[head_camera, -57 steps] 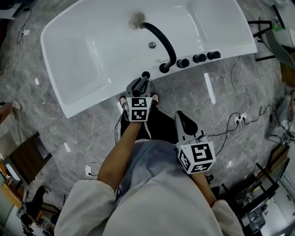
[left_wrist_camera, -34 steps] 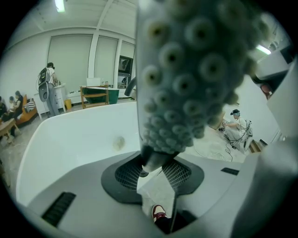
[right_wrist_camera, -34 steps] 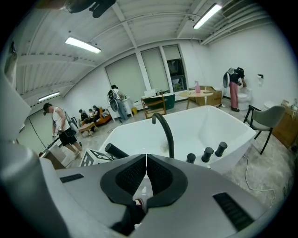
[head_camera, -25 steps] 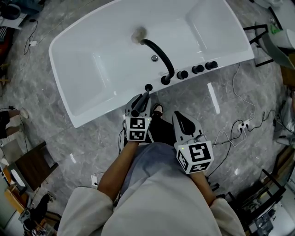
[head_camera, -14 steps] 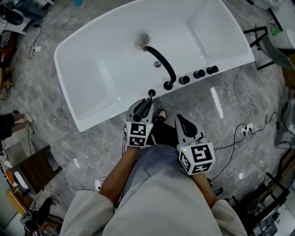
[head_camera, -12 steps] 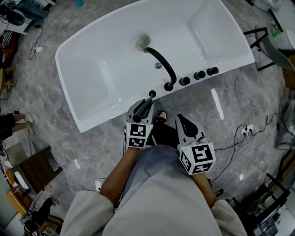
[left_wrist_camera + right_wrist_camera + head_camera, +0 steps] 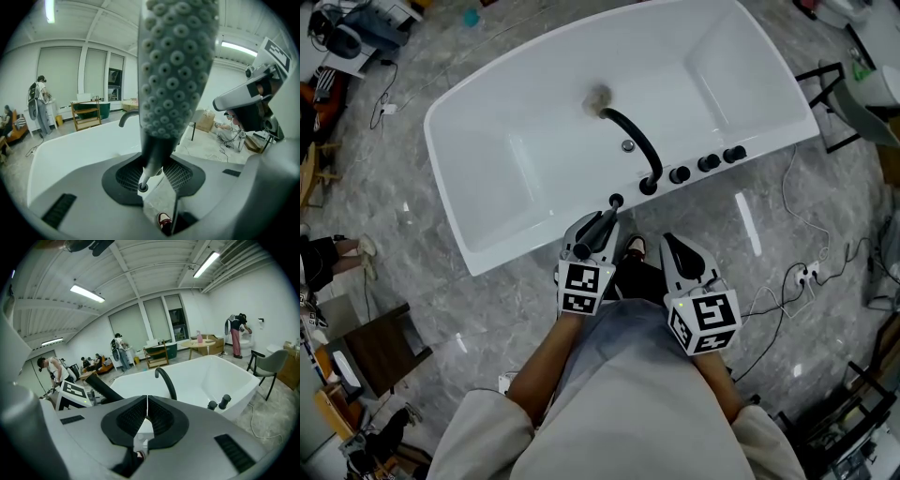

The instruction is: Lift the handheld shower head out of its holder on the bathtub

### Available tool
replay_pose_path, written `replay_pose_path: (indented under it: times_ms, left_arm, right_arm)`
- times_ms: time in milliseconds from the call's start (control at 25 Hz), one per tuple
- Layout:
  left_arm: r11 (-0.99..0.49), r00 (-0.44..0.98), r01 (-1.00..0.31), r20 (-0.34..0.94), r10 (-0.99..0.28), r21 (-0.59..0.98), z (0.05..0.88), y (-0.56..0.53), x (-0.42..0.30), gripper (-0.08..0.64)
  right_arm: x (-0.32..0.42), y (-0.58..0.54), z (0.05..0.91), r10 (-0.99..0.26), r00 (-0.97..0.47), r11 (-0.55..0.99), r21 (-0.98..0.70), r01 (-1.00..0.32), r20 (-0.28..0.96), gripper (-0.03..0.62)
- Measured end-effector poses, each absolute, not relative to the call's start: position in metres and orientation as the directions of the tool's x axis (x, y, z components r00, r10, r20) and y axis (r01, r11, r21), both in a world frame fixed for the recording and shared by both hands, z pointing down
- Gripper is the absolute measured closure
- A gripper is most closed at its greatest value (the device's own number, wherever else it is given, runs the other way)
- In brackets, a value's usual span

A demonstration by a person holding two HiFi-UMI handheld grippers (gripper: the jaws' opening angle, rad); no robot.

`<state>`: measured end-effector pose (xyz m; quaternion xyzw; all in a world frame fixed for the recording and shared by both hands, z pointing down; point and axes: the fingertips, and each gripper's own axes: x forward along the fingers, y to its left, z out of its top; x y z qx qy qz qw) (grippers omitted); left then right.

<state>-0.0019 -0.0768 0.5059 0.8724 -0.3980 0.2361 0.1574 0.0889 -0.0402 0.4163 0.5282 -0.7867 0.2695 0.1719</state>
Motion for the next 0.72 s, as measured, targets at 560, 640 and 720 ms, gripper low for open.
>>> replay_pose_path:
  times_ms: [560,640,720]
  left_arm:
    - [-0.610,0.578,-0.788,0.440,-0.687,0.082,0.451,-0.082,-0.007,0.422]
    - [-0.598,0.576,-0.797,0.415,-0.705,0.090,0.444,-0.083,-0.007,0.422]
    - [-0.595,0.576,-0.798,0.400,-0.713,0.090,0.436,-0.084,-0.006,0.422]
  right_arm:
    - [0.088,-0.042,0.402,-0.757,-0.393,0.316,-0.233,-0.920,0.522,0.574]
    - [0.090,-0.042,0.401,-0.759,-0.392,0.316,-0.232,-0.920,0.520,0.574]
    - [0.092,-0.043,0.400,-0.761,-0.391,0.316,-0.230,-0.920,0.518,0.574]
